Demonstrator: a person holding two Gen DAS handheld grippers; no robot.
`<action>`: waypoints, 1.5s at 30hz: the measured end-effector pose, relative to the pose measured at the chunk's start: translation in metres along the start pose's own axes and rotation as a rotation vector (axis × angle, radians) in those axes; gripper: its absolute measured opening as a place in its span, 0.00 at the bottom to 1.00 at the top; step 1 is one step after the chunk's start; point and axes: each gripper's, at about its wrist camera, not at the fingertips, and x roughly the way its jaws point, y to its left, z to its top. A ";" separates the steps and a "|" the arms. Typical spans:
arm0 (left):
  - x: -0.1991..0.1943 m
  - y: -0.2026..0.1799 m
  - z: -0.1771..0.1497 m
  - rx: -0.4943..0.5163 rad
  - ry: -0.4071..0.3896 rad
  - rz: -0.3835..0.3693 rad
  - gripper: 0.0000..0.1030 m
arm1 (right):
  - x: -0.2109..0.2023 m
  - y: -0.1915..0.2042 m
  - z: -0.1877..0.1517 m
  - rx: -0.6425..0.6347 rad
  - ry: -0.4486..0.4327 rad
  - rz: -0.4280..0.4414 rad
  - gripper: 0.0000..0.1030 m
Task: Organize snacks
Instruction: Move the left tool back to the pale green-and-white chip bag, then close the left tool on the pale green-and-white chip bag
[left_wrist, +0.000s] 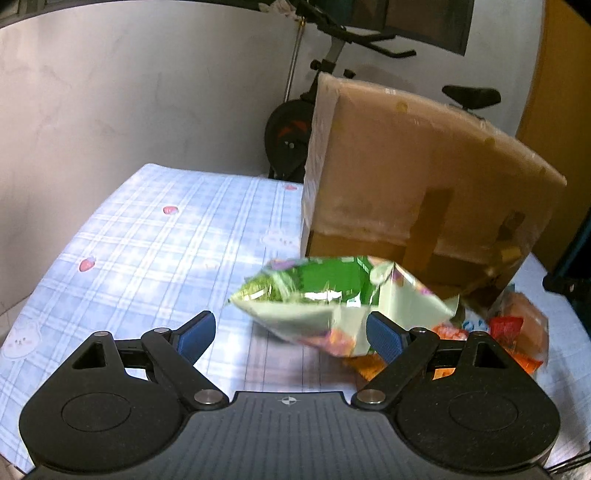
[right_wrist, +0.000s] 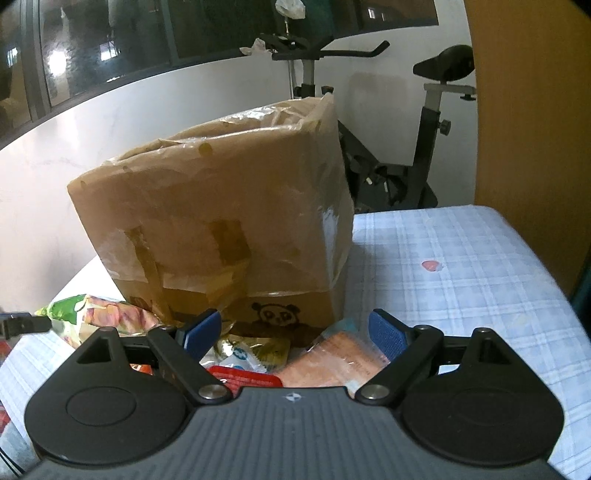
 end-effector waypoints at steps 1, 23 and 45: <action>0.002 -0.001 -0.002 0.009 0.005 0.004 0.88 | 0.001 0.002 0.000 -0.005 0.002 0.002 0.87; 0.014 -0.027 -0.012 0.283 -0.064 0.152 0.87 | -0.004 -0.003 -0.005 0.035 0.014 -0.003 0.87; 0.021 -0.024 0.021 0.144 -0.119 -0.048 0.89 | 0.006 0.018 -0.001 -0.036 0.029 0.034 0.87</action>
